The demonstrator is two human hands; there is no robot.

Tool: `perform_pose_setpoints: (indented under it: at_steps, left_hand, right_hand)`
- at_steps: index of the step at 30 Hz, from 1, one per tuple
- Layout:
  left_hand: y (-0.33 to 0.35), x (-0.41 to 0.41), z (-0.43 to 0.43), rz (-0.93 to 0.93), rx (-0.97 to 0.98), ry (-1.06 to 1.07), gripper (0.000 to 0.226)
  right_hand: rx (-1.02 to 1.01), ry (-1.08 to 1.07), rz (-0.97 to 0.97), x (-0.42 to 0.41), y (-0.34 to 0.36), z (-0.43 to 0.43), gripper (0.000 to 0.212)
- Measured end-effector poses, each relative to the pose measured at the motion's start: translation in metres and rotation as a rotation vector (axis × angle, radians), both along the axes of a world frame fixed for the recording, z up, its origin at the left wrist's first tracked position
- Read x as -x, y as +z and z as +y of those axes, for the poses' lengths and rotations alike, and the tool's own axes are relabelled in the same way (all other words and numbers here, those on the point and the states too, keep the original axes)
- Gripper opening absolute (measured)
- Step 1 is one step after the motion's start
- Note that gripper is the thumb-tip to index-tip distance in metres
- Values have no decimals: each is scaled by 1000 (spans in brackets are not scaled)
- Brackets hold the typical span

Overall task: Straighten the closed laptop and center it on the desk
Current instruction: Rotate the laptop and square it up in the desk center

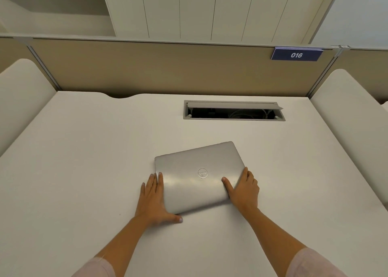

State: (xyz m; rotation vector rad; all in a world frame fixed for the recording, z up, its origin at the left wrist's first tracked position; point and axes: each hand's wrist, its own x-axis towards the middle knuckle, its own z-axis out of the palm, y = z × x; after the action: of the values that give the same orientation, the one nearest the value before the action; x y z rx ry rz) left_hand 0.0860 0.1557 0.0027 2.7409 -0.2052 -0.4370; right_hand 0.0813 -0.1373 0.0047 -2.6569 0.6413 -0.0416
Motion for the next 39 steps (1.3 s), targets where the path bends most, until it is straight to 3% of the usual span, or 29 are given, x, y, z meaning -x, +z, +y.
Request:
perform_pose_setpoints:
  at_steps: [7,14,27,39]
  left_hand:
    - [12,-33,21,14,-131,-125,167]
    - [12,-44,31,21,-70,-75,160]
    - [2,-54,42,-16,-72,-47,157]
    - [0,-59,41,1,-77,-62,154]
  right_hand:
    - [-17,181,-13,35,-14,1,92]
    - [-125,405,-37,53,-18,-23,96]
    - [-143,329,-95,44,-21,-14,75]
    - [-94,377,-42,32,-13,-20,72]
